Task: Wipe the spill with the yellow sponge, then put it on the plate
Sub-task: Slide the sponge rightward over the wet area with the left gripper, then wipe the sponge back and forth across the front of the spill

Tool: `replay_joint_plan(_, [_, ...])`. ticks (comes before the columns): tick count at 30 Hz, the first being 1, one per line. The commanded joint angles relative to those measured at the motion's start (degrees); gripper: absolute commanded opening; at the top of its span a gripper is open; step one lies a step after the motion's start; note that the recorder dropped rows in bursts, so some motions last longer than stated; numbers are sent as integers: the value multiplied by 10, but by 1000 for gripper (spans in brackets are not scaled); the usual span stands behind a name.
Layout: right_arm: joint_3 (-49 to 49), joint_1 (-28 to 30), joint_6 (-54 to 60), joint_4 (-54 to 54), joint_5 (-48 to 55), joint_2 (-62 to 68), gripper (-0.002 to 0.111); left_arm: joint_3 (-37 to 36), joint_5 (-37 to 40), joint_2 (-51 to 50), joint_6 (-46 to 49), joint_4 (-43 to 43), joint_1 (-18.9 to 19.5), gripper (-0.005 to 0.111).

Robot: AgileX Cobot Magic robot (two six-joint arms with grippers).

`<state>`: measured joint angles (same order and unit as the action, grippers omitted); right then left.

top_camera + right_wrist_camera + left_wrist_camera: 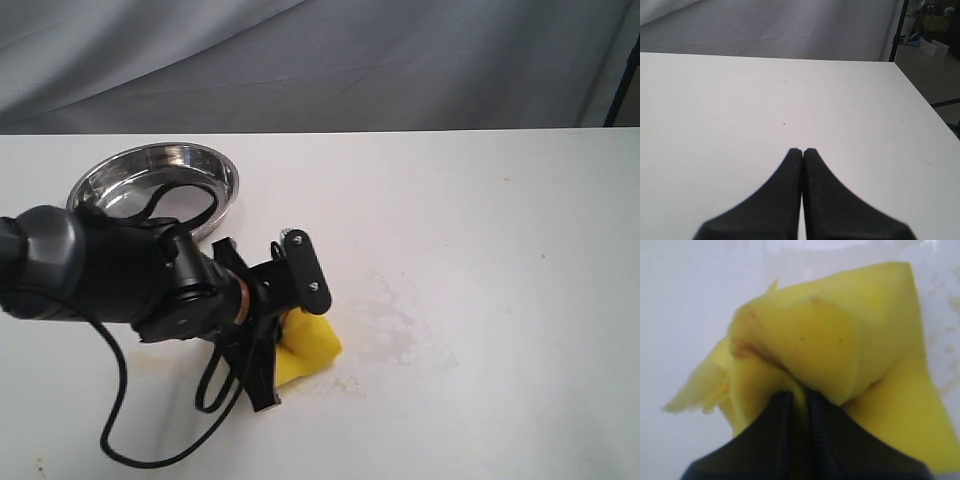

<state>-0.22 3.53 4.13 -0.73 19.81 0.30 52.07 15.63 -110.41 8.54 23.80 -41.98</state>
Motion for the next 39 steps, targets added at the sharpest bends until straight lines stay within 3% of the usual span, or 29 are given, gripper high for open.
replay_joint_plan(1, [2,-1,0,0,-2,-3,0,-83,131,1,-85,39,47,0])
replay_joint_plan(8, [2,-1,0,0,-2,-3,0,-143,128,50,-129,39,110,0])
replay_joint_plan(15, [2,-1,0,0,-2,-3,0,-192,133,128,-133,43,112,0])
replay_joint_plan(23, [2,-1,0,0,-2,-3,0,-194,109,202,-165,21,105,0])
replay_joint_plan(32, [2,-1,0,0,-2,-3,0,-201,50,201,-25,-93,-3,0])
replay_joint_plan(39, [2,-1,0,0,-2,-3,0,-201,-125,201,-5,-100,-105,0])
